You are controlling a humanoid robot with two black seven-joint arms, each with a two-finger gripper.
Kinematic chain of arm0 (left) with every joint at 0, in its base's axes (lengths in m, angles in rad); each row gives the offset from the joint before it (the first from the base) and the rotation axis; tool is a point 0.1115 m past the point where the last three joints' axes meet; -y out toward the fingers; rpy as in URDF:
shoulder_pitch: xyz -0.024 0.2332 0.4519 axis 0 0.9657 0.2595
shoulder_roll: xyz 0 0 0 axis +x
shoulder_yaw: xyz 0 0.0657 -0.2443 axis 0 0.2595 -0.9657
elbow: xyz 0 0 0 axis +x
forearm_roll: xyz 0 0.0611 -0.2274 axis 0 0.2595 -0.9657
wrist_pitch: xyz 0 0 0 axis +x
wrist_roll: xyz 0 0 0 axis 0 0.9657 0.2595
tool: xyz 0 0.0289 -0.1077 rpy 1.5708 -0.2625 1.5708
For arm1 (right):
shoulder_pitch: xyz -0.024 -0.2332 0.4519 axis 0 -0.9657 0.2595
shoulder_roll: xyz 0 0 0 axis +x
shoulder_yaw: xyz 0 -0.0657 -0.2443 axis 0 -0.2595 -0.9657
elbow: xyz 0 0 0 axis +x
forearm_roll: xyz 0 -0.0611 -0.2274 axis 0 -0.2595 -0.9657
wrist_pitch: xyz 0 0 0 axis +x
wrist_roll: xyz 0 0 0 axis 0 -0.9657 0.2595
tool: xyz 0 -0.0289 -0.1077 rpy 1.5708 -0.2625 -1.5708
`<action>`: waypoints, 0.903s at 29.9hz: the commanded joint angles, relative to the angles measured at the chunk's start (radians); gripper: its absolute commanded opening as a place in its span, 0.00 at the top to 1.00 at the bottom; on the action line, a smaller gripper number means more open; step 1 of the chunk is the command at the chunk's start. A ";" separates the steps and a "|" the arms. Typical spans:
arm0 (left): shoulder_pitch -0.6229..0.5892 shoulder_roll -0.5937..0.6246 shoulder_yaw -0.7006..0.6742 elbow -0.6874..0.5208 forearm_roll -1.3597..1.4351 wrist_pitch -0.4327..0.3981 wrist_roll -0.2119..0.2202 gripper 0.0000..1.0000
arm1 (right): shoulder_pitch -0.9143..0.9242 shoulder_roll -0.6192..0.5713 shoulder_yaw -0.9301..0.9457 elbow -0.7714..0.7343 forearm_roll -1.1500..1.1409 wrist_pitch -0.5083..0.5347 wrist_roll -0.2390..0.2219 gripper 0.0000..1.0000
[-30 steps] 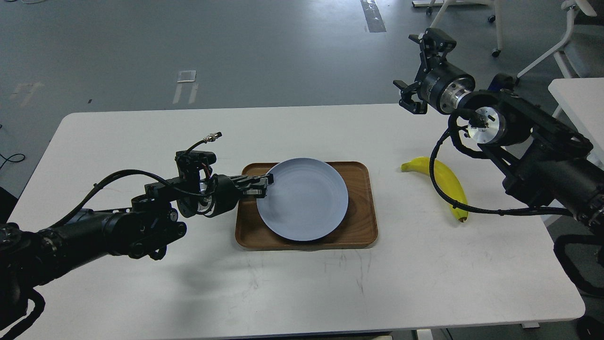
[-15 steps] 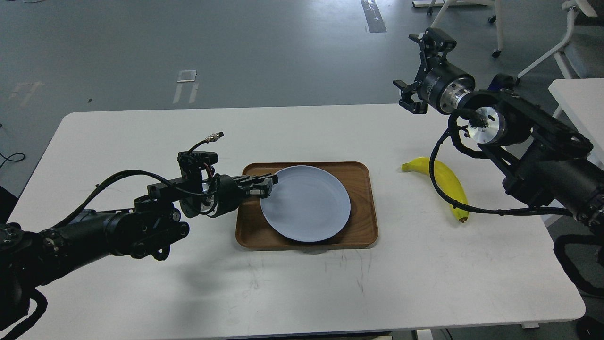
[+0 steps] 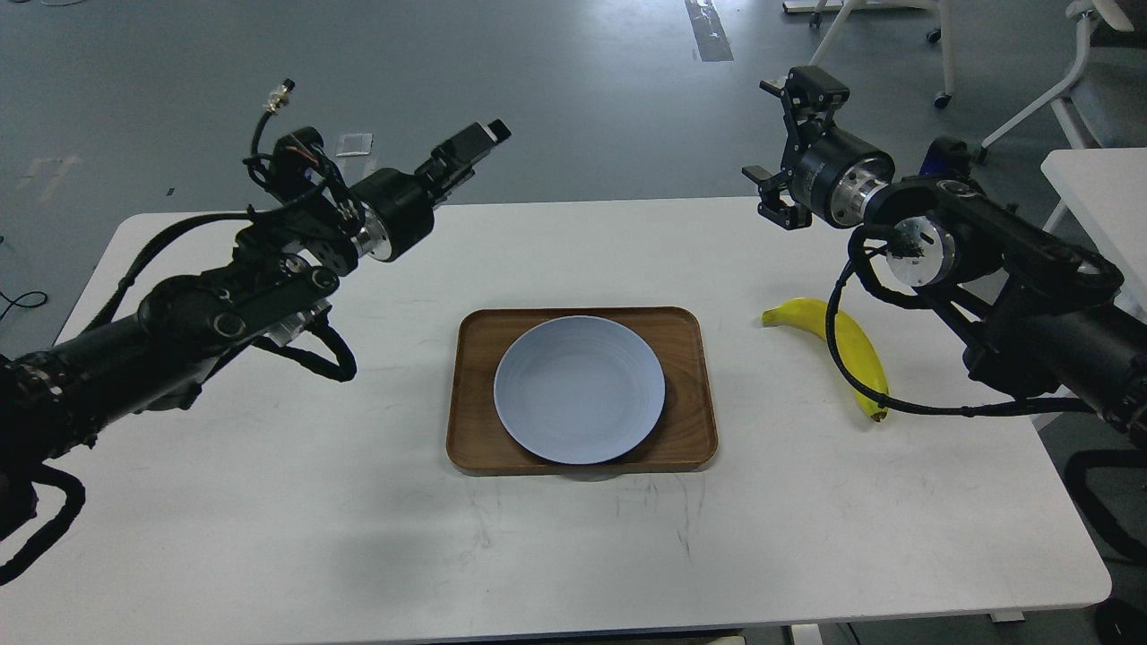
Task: Place banana on plate with both arms
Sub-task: 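Release the plate and lift the left gripper away, then reach the right gripper to the yellow banana and grasp it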
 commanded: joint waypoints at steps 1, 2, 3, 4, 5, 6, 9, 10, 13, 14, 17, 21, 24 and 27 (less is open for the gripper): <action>-0.033 0.077 -0.112 0.001 -0.261 -0.198 0.069 0.02 | 0.011 -0.078 -0.135 0.028 -0.381 -0.010 0.005 0.04; -0.034 0.094 -0.146 0.001 -0.330 -0.248 0.164 0.02 | 0.011 -0.122 -0.169 0.048 -0.496 -0.014 0.005 0.04; -0.034 0.094 -0.147 0.001 -0.331 -0.248 0.165 0.02 | 0.011 -0.123 -0.169 0.048 -0.497 -0.014 0.005 0.04; -0.030 0.100 -0.188 0.001 -0.383 -0.254 0.268 0.02 | 0.012 -0.162 -0.191 0.073 -0.585 -0.019 0.006 0.04; -0.018 0.099 -0.232 0.003 -0.429 -0.247 0.353 0.02 | 0.011 -0.200 -0.211 0.102 -0.662 -0.019 0.017 0.04; -0.008 0.096 -0.252 0.003 -0.451 -0.241 0.384 0.02 | 0.011 -0.221 -0.221 0.119 -0.693 -0.018 0.024 0.04; 0.064 0.085 -0.318 0.000 -0.491 -0.224 0.409 0.02 | 0.014 -0.307 -0.309 0.183 -0.824 -0.018 0.048 0.04; 0.085 0.073 -0.343 0.000 -0.489 -0.224 0.407 0.02 | 0.021 -0.331 -0.348 0.203 -0.871 -0.018 0.058 0.05; 0.117 0.061 -0.364 0.001 -0.488 -0.228 0.401 0.02 | 0.009 -0.344 -0.434 0.211 -0.901 -0.018 0.078 0.07; 0.125 0.061 -0.366 0.000 -0.486 -0.228 0.395 0.02 | 0.006 -0.344 -0.451 0.211 -0.901 -0.019 0.078 0.07; 0.139 0.061 -0.366 0.000 -0.483 -0.230 0.374 0.02 | -0.018 -0.341 -0.505 0.202 -0.901 -0.022 0.078 0.09; 0.141 0.068 -0.364 0.000 -0.483 -0.234 0.372 0.02 | -0.063 -0.328 -0.540 0.180 -0.911 -0.042 0.077 0.14; 0.141 0.070 -0.366 0.000 -0.483 -0.233 0.372 0.02 | -0.075 -0.298 -0.547 0.156 -0.911 -0.047 0.075 0.15; 0.141 0.073 -0.366 0.000 -0.488 -0.233 0.372 0.02 | -0.075 -0.268 -0.573 0.119 -0.913 -0.048 0.075 0.20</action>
